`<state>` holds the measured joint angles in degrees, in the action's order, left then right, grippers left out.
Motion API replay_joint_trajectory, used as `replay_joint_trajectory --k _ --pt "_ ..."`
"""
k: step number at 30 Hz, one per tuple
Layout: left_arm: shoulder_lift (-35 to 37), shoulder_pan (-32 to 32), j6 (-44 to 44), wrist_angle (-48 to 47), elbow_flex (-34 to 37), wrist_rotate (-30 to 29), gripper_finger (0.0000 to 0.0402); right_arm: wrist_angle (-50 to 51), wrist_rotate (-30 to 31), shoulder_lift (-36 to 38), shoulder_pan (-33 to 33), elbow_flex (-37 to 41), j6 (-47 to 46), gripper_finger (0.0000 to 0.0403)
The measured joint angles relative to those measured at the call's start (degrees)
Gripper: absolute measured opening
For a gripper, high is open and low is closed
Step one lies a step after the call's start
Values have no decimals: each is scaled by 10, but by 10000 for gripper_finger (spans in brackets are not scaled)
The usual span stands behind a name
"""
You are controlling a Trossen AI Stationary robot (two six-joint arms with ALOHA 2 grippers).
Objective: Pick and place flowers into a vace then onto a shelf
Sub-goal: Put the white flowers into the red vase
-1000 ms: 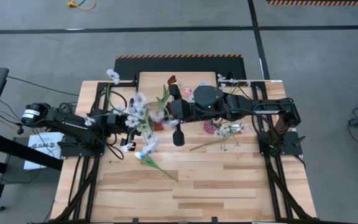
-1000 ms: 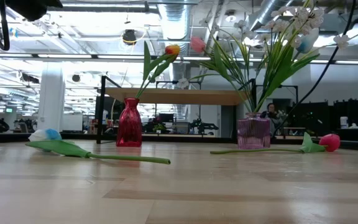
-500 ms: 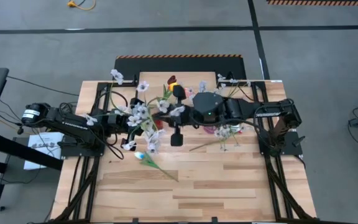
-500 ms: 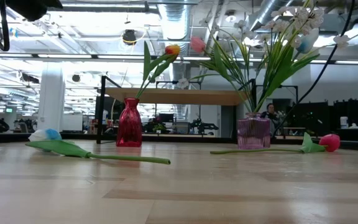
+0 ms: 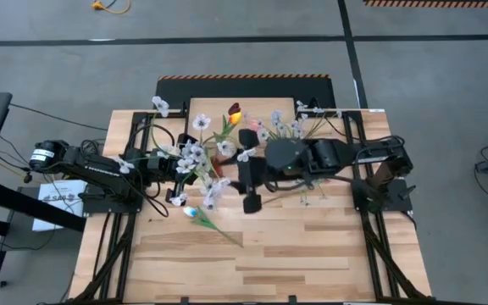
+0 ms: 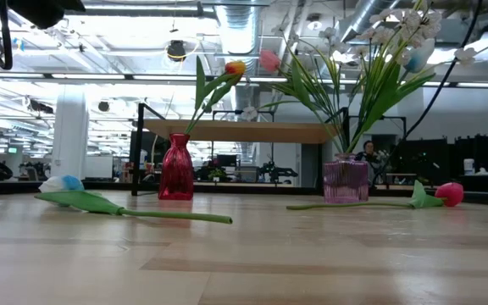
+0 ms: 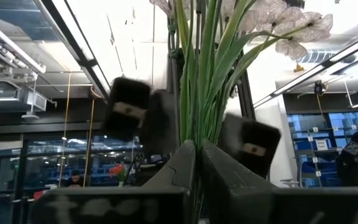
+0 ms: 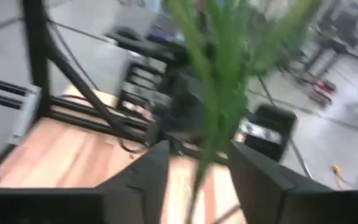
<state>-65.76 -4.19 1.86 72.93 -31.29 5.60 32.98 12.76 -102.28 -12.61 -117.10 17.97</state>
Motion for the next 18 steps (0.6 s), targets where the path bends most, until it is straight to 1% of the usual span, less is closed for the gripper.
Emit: replay_joint_trajectory --k 4,7,11,15,18 --pt "0 0 0 0 0 0 0 -23 -31 -1 -6 -2 5 214" --pt "0 0 0 0 0 -1 0 -46 -37 -2 2 -2 5 229" --pt "0 0 -1 2 0 -2 0 -77 -39 -2 20 4 1 221" --pt "0 0 -2 3 0 -2 0 -103 -85 -2 35 3 -2 200" --pt "0 0 -2 3 0 -2 0 -108 -109 -2 43 3 -15 177"
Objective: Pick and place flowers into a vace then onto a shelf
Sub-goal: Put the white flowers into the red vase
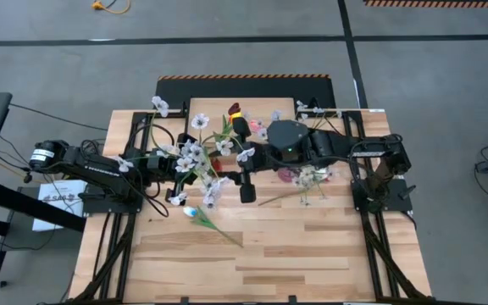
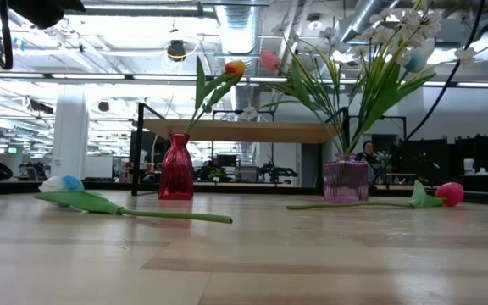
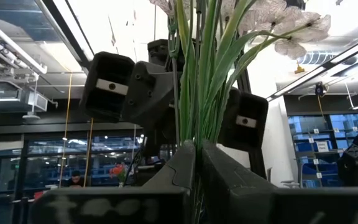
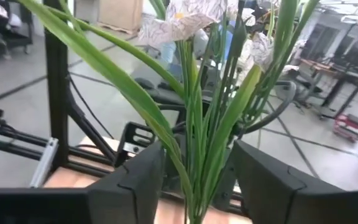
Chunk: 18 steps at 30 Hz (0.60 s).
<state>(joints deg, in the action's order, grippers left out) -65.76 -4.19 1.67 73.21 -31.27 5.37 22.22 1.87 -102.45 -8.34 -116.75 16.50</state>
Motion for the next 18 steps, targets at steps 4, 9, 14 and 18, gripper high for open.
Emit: replay_joint_trajectory --k 4,9,14,18 --pt "0 0 -1 4 0 0 0 0 -45 0 12 0 -4 121" --pt "0 0 -1 4 0 1 0 -9 -50 0 20 0 5 19" --pt "0 0 -4 4 0 10 0 -15 -48 0 21 0 15 4" --pt "0 0 1 -2 0 30 0 -13 -31 0 13 0 27 1"
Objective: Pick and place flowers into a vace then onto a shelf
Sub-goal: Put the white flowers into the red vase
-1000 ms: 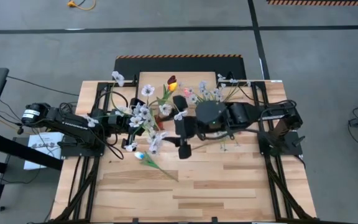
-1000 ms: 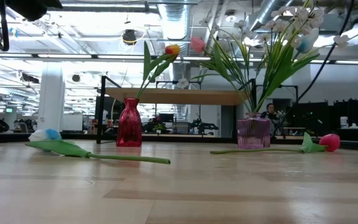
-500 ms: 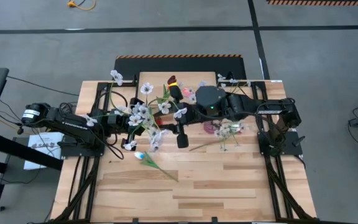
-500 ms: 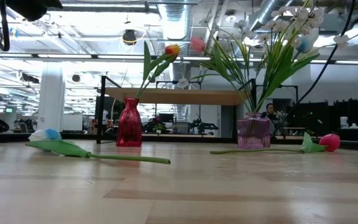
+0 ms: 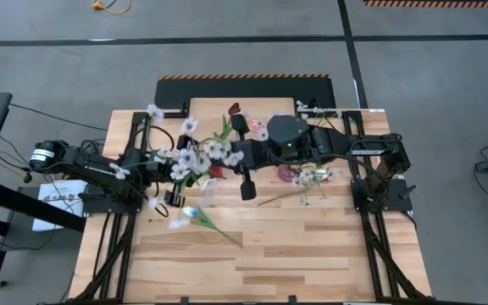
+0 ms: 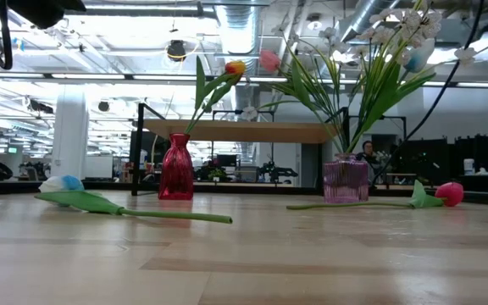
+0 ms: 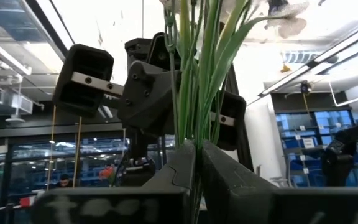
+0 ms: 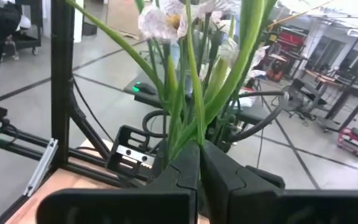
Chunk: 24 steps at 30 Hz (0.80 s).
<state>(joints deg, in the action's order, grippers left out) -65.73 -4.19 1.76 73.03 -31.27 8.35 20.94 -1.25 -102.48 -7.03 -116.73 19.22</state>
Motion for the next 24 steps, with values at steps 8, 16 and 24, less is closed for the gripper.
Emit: replay_joint_trajectory --k 8,16,24 --pt "0 0 28 -31 0 -2 30 2 2 0 -6 0 3 1" --pt "0 0 39 -88 -14 -20 109 6 1 0 -6 0 3 0" --pt "0 0 42 -135 -54 -16 131 11 1 0 -12 0 -2 0"
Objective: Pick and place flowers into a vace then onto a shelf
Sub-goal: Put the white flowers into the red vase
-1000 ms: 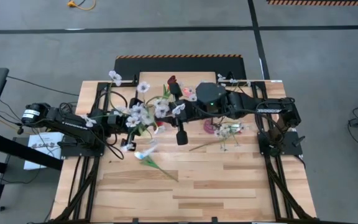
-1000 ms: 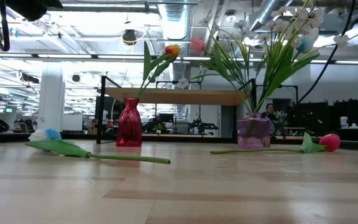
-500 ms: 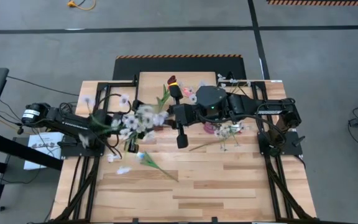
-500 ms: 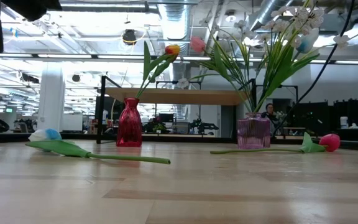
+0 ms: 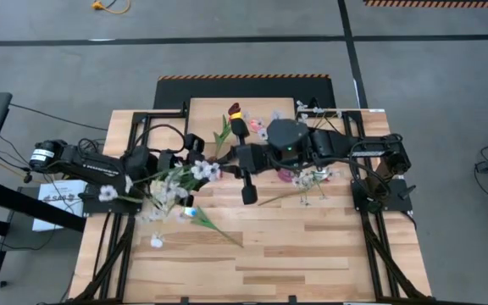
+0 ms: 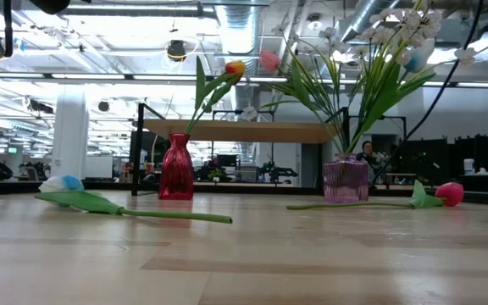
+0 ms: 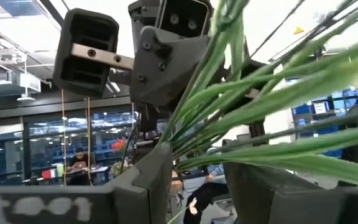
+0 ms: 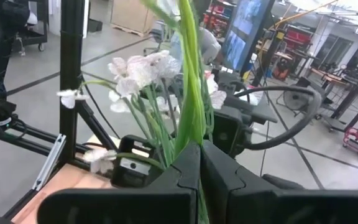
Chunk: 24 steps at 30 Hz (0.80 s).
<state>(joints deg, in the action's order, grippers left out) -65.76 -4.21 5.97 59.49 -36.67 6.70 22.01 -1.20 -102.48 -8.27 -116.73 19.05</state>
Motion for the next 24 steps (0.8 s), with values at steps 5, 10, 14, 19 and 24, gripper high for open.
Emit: replay_joint_trajectory --k 5,10,14,19,24 --pt "0 0 1 2 0 4 119 2 0 0 0 0 -1 0" --pt "0 0 1 -1 0 4 73 4 -1 0 0 0 -7 0" --pt "0 -5 4 -1 0 -4 14 7 -1 0 0 0 -25 0" --pt "2 -16 16 -14 0 -40 4 10 8 0 -2 0 -46 17" --pt "24 -24 21 -59 0 -64 2 48 63 1 -15 0 -41 75"
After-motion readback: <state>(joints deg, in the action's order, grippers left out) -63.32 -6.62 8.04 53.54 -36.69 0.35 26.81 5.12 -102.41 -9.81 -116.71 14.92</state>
